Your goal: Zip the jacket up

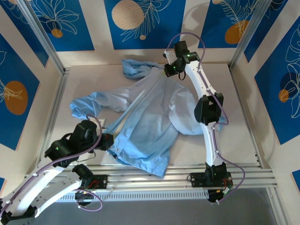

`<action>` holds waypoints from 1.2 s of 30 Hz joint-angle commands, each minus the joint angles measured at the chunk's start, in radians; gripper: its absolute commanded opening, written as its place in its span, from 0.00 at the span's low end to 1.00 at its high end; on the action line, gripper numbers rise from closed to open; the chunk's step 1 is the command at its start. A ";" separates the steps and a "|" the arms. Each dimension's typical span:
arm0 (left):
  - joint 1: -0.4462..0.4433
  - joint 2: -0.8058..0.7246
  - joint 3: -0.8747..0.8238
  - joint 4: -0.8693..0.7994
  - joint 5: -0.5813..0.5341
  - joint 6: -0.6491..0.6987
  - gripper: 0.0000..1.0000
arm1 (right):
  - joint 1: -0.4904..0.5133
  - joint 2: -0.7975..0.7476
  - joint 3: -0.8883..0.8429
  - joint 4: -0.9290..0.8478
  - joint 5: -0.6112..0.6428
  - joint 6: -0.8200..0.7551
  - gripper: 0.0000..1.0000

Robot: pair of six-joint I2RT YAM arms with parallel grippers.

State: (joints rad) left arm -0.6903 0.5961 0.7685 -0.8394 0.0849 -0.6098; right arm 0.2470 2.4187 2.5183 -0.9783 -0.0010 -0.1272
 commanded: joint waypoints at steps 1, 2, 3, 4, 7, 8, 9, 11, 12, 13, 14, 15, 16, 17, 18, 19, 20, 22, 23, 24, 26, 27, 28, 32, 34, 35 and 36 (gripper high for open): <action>-0.002 -0.038 0.017 0.003 0.145 0.044 0.00 | -0.058 0.017 0.030 0.108 0.063 -0.012 0.00; -0.002 -0.042 0.018 0.013 0.160 0.051 0.00 | -0.057 0.019 0.030 0.110 0.061 -0.012 0.00; -0.002 -0.045 0.020 0.017 0.164 0.054 0.00 | -0.057 0.020 0.030 0.111 0.061 -0.013 0.00; -0.002 -0.049 0.023 0.016 0.164 0.057 0.00 | -0.057 0.022 0.030 0.113 0.060 -0.012 0.00; -0.002 -0.051 0.029 -0.006 0.148 0.059 0.00 | -0.058 0.025 0.030 0.114 0.062 -0.014 0.00; -0.001 -0.051 0.029 -0.014 0.145 0.058 0.00 | -0.060 0.026 0.029 0.115 0.062 -0.012 0.00; -0.002 -0.053 0.029 -0.023 0.140 0.055 0.00 | -0.062 0.026 0.029 0.115 0.062 -0.012 0.00; -0.002 -0.060 0.029 -0.047 0.124 0.045 0.00 | -0.068 0.026 0.030 0.114 0.057 -0.009 0.00; -0.001 -0.066 0.027 -0.058 0.119 0.038 0.00 | -0.071 0.026 0.030 0.115 0.049 -0.006 0.00; -0.002 -0.076 0.024 -0.067 0.116 0.027 0.00 | -0.074 0.026 0.030 0.115 0.037 -0.002 0.00; -0.002 -0.089 0.017 -0.073 0.118 0.015 0.00 | -0.079 0.026 0.030 0.115 0.026 0.001 0.00; -0.001 -0.102 0.010 -0.077 0.117 0.005 0.00 | -0.082 0.026 0.030 0.114 0.018 0.001 0.00; -0.002 -0.119 0.001 -0.081 0.115 -0.004 0.00 | -0.084 0.027 0.031 0.116 0.014 0.003 0.00; -0.001 -0.136 -0.007 -0.083 0.110 -0.014 0.00 | -0.089 0.028 0.030 0.116 0.010 0.003 0.00; -0.002 -0.149 -0.013 -0.085 0.106 -0.022 0.00 | -0.092 0.029 0.031 0.118 0.006 0.003 0.00; -0.002 -0.160 -0.018 -0.086 0.104 -0.029 0.00 | -0.095 0.032 0.033 0.119 0.002 0.006 0.00; -0.001 -0.168 -0.024 -0.085 0.102 -0.037 0.00 | -0.097 0.034 0.034 0.119 -0.003 0.011 0.00; -0.001 -0.173 -0.031 -0.085 0.099 -0.043 0.00 | -0.104 0.038 0.036 0.122 -0.016 0.019 0.00; -0.002 -0.172 -0.035 -0.084 0.101 -0.045 0.00 | -0.107 0.040 0.035 0.125 -0.024 0.023 0.00; -0.002 -0.170 -0.037 -0.084 0.101 -0.044 0.00 | -0.111 0.041 0.035 0.128 -0.033 0.029 0.00; -0.001 -0.164 -0.043 -0.086 0.100 -0.045 0.00 | -0.121 0.043 0.034 0.137 -0.059 0.049 0.00; -0.002 -0.162 -0.044 -0.088 0.097 -0.045 0.00 | -0.127 0.043 0.035 0.140 -0.070 0.057 0.00; -0.001 -0.161 -0.046 -0.090 0.092 -0.047 0.00 | -0.133 0.044 0.035 0.145 -0.081 0.066 0.00; -0.002 -0.152 -0.053 -0.090 0.078 -0.050 0.00 | -0.149 0.053 0.048 0.155 -0.102 0.075 0.00; -0.002 -0.145 -0.061 -0.079 0.076 -0.057 0.00 | -0.155 0.065 0.066 0.152 -0.105 0.072 0.00; -0.002 -0.141 -0.066 -0.072 0.075 -0.059 0.00 | -0.159 0.073 0.075 0.151 -0.107 0.070 0.00; -0.001 -0.135 -0.070 -0.064 0.074 -0.063 0.00 | -0.162 0.078 0.087 0.149 -0.107 0.070 0.00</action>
State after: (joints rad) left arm -0.6903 0.4614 0.7071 -0.8799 0.1635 -0.6518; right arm 0.1177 2.4687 2.5423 -0.9157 -0.1394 -0.0769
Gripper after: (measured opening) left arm 0.063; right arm 0.063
